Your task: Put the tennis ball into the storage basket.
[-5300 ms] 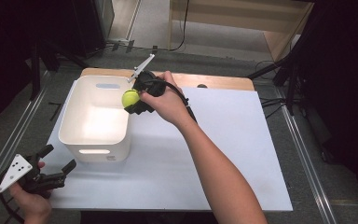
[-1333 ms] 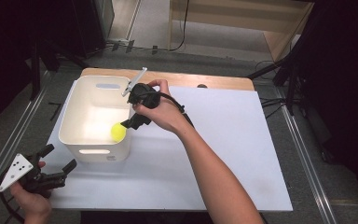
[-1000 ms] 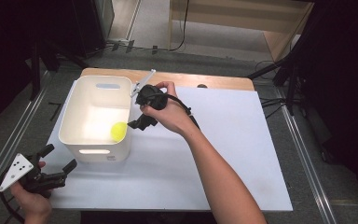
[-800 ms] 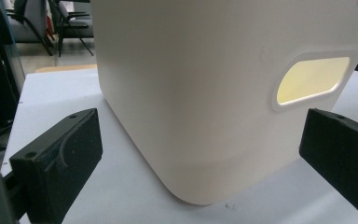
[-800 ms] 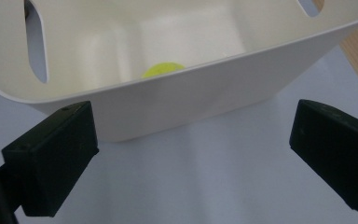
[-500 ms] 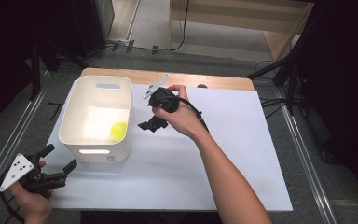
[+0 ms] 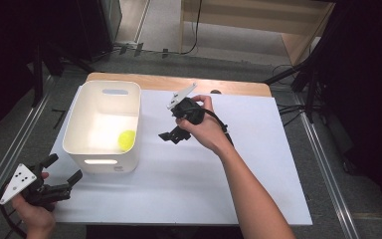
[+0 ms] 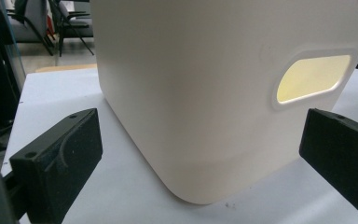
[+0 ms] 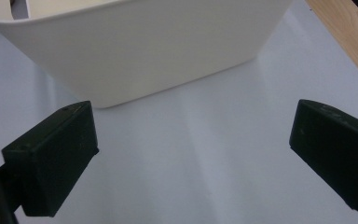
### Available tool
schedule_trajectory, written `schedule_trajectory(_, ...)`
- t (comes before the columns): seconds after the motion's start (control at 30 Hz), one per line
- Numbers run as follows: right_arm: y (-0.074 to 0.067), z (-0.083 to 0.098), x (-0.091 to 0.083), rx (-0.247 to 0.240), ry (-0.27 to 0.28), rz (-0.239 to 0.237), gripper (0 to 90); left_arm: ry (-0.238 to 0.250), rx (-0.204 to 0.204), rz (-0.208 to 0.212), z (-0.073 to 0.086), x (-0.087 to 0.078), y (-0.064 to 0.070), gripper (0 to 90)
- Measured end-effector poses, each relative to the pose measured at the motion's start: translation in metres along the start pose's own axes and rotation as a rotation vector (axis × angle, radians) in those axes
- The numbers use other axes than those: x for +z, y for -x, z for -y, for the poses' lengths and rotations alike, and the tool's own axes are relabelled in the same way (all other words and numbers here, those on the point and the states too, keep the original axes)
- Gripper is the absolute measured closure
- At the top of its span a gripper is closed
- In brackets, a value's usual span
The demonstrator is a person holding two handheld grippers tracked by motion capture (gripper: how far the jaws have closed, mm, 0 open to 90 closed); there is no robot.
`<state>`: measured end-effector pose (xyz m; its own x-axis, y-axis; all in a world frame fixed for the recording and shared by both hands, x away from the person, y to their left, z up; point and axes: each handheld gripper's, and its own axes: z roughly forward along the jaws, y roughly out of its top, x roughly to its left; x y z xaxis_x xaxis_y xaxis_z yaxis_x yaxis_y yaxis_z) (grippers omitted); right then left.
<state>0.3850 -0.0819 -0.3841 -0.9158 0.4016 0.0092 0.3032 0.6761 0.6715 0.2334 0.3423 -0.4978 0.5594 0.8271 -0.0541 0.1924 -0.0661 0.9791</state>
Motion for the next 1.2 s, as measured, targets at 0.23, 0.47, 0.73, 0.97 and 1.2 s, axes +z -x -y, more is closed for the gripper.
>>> schedule_trajectory(0.23, 0.002, 0.016, -0.007, 0.014, 0.014, 0.011, 0.0, -0.001, 0.001, -0.002, 0.000, 0.000, 0.000, 0.0)
schedule_trajectory(0.47, 0.005, 0.033, -0.014, 0.035, 0.026, 0.021, 0.0, -0.001, 0.002, -0.003, 0.000, 0.000, 0.000, 0.0)
schedule_trajectory(0.73, 0.007, 0.051, -0.021, 0.062, 0.036, 0.036, 0.0, -0.001, 0.004, -0.003, 0.000, 0.000, 0.001, 0.0)
schedule_trajectory(0.97, 0.008, 0.067, -0.028, 0.087, 0.046, 0.047, 0.0, -0.005, 0.007, -0.006, 0.000, 0.000, 0.001, 0.0)
schedule_trajectory(1.2, 0.008, 0.082, -0.034, 0.107, 0.059, 0.055, 0.0, -0.006, 0.008, -0.007, 0.000, 0.000, 0.001, 0.0)
